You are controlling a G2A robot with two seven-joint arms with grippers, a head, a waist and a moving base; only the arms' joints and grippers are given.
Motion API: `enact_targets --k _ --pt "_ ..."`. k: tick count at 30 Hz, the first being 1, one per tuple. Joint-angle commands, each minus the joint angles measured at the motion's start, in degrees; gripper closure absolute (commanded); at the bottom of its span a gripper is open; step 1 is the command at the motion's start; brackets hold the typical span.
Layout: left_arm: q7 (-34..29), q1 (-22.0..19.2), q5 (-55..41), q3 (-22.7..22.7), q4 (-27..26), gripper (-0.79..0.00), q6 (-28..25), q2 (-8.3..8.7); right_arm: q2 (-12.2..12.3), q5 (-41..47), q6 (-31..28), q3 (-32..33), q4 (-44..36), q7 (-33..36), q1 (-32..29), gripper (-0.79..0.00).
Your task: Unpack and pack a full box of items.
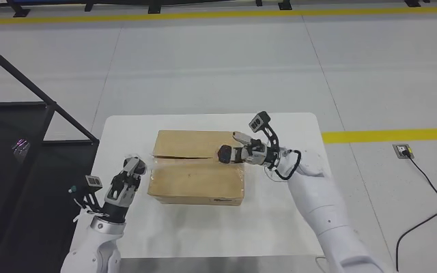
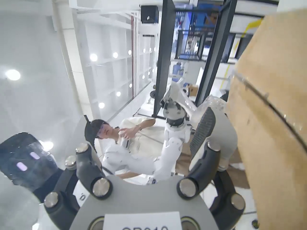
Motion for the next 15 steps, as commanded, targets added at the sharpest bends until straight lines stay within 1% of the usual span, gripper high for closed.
enact_targets --k 1,4,9,15 --pt "-0.8 0.2 0.3 0.2 0.1 0.000 0.0 0.05 0.4 -0.8 1.3 0.0 0.6 1.0 -0.3 -0.785" --pt "-1.0 0.4 0.7 0.2 0.9 0.000 0.0 0.09 0.9 -2.3 1.2 -0.1 1.2 0.6 -0.9 -0.785" --pt "0.0 -0.4 0.9 0.4 2.8 0.000 1.1 0.08 1.6 -5.4 -0.2 0.1 1.6 -5.6 -2.1 -0.785" --pt "1.4 -0.2 -0.4 0.3 3.0 0.000 0.7 -0.02 2.7 -7.7 -0.5 0.2 -0.7 -4.7 -3.7 -0.785"
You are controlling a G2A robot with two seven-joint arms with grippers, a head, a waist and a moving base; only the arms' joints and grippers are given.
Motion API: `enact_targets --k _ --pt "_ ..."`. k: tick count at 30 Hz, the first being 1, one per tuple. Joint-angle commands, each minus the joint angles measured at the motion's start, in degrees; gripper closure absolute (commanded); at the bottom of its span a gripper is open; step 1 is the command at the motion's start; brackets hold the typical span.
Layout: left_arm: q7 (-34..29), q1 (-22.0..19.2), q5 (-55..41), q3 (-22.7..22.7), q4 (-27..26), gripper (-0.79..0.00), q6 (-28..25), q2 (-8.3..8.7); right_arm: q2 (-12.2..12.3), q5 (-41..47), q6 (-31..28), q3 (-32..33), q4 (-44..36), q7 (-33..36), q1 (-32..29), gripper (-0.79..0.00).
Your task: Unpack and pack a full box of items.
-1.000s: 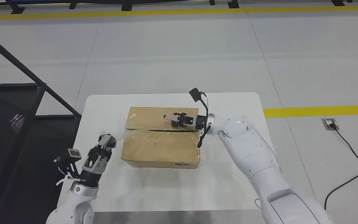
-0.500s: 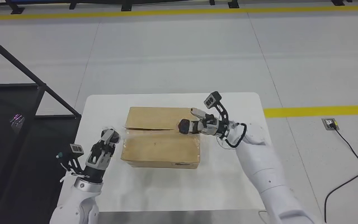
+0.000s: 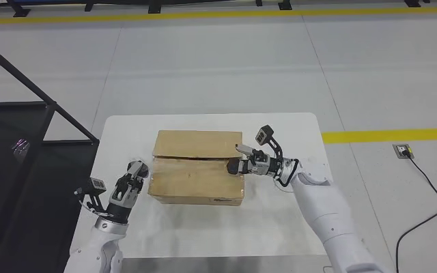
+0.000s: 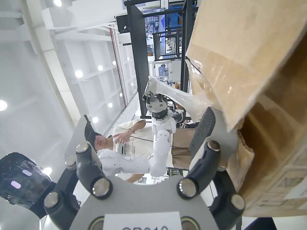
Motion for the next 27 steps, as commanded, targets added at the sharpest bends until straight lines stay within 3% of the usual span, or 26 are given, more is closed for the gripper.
enact_targets --k 1,7,13,22,27 --pt "0.4 0.1 -0.5 -0.1 -0.4 0.000 -0.1 -0.03 0.4 -0.8 0.0 0.3 -1.2 -0.3 -0.7 -0.785" --pt "1.1 -0.1 -0.1 0.5 -3.9 0.000 -0.2 -0.10 1.2 -1.0 0.5 0.3 -7.1 -0.4 -4.3 -0.785" --pt "0.9 0.8 1.4 1.0 -9.2 0.000 -1.6 -0.11 1.4 3.3 -4.1 0.2 -10.2 0.9 -6.9 -0.785" --pt "0.0 2.5 0.6 0.0 -16.1 0.000 -2.1 0.00 0.8 4.7 3.4 -4.3 -5.8 2.5 -3.9 -0.785" --pt "-0.1 3.0 0.7 -0.4 -18.7 0.000 -2.8 0.03 -0.6 8.5 5.0 -8.1 0.1 7.7 -0.9 -0.785"
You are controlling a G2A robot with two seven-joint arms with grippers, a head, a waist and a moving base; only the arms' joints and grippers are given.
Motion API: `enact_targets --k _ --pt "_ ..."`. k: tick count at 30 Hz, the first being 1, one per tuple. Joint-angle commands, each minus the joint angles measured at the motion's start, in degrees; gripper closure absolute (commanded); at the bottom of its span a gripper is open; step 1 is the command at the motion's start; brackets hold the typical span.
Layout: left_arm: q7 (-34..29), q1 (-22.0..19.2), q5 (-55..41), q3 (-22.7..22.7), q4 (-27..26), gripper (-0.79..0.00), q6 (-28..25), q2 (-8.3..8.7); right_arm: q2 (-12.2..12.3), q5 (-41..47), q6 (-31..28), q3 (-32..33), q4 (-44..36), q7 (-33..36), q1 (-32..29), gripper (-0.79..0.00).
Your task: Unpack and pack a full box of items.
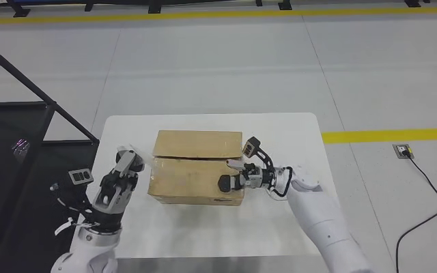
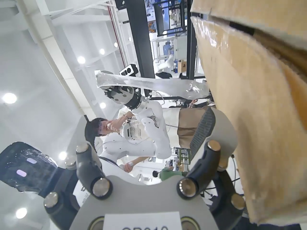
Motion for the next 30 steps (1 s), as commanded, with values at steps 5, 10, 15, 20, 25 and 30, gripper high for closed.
enact_targets --k 5,10,15,20,25,30 --pt "-0.2 -0.2 1.0 -0.5 -2.9 0.000 -0.6 0.06 -1.8 5.9 -2.7 -2.8 5.5 4.9 2.2 -0.785" --pt "-0.4 -0.1 2.7 -1.5 -4.2 0.000 -0.5 0.19 -2.4 8.4 -5.4 -3.4 6.0 5.1 2.4 -0.785" --pt "-0.3 0.1 3.8 -1.8 -4.0 0.000 -0.3 0.22 -2.4 8.4 -5.4 -3.4 6.0 5.1 2.4 -0.785" --pt "-0.3 0.1 3.8 -1.8 -4.0 0.000 -0.3 0.22 -2.2 7.1 -2.5 -4.1 0.7 1.5 -0.4 -0.785" --pt "1.3 -0.4 5.2 -0.9 -3.7 0.000 -1.1 0.11 -2.1 7.1 1.2 -4.7 -1.8 -0.4 -1.2 -0.785" --pt "3.2 -2.8 3.9 1.7 -4.5 0.000 -4.3 -0.18 -2.3 8.6 5.0 -5.7 -1.9 0.7 -0.9 -0.785"
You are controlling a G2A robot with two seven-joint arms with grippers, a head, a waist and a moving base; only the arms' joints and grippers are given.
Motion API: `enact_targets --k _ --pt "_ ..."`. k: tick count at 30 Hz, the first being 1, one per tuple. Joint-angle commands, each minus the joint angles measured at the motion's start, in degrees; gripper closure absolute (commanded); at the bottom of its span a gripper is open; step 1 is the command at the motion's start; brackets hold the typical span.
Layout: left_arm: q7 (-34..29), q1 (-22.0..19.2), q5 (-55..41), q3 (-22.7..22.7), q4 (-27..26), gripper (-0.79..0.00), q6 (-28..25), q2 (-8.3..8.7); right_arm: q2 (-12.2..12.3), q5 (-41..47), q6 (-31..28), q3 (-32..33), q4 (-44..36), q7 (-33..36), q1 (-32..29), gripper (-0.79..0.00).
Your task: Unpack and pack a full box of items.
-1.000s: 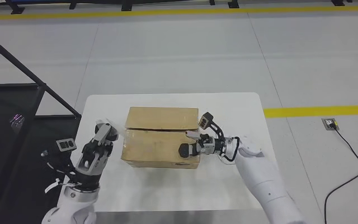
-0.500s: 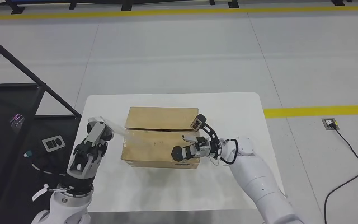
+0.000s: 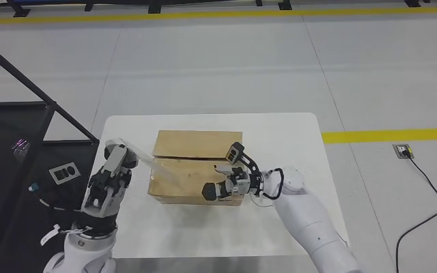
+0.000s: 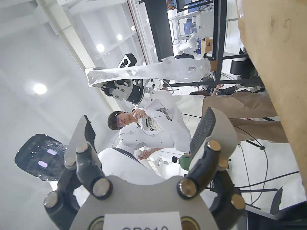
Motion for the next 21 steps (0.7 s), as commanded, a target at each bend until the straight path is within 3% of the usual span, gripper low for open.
enact_targets --k 1,10,17,21 --pt "0.2 -0.9 -0.4 1.1 -0.2 0.000 -1.4 -0.09 -0.1 0.1 1.2 -0.7 0.5 0.7 0.4 -0.785" --pt "0.4 -4.7 -1.4 6.5 -0.5 0.000 -3.9 -0.49 -1.5 5.6 0.5 -2.4 3.5 2.9 1.2 -0.785" --pt "0.9 -6.1 -1.4 8.8 -0.5 0.000 -3.8 -0.73 -2.6 15.8 -2.7 -2.3 3.8 4.9 0.1 -0.785" --pt "1.1 -6.5 -0.9 9.7 -0.6 0.000 -3.9 -0.84 -2.9 19.9 -1.9 -3.2 4.4 4.9 0.0 -0.591"
